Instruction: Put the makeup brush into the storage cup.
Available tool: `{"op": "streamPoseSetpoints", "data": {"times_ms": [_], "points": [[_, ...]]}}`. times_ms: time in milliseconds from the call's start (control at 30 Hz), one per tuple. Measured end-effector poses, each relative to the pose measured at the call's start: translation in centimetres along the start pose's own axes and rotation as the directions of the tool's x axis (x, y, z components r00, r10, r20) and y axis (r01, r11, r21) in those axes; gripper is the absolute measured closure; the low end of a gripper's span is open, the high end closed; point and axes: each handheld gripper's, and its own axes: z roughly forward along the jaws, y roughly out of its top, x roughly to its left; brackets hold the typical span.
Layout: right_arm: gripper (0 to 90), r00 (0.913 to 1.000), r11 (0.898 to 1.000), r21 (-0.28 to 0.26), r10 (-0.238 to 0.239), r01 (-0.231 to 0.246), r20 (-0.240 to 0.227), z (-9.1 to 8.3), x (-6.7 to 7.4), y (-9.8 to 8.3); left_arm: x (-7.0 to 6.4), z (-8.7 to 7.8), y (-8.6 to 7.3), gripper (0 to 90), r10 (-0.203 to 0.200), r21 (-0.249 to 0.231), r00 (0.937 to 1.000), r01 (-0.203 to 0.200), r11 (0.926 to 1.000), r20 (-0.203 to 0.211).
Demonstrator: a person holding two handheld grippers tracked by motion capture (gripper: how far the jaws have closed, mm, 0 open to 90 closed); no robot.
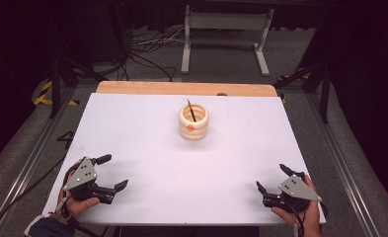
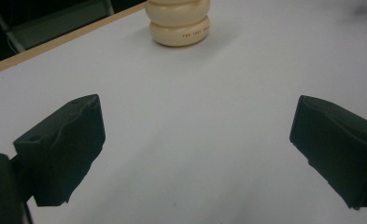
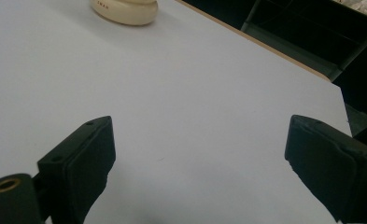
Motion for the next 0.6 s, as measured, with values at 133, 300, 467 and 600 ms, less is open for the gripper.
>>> {"op": "streamPoseSetpoints", "data": {"times_ms": [133,300,467,600], "points": [[9.4,0.9999,1.0,-0.01,0.012,-0.012,0.003,-0.22,-0.06,-0.03,-0.04,0.26,0.08,4.0,0.003,0.009,1.0,-0.003,1.0,0.007],[9.4,1.0,1.0,-0.002,0.001,-0.001,-0.001,-0.18,0.21,-0.05,-0.13,0.43,0.08,3.9,0.011,0.016,0.9999,-0.011,0.9998,0.013],[9.4,1.0,1.0,-0.009,0.004,-0.004,0.0,-0.25,0.35,0.16,-0.17,0.32,0.11,3.9,0.004,0.007,0.9999,-0.004,1.0,0.011],[9.4,1.0,1.0,-0.007,-0.002,0.002,-0.003,-0.1,0.45,0.2,-0.07,0.44,0.06,3.9,-0.001,0.01,1.0,0.001,0.9999,0.01]]}}
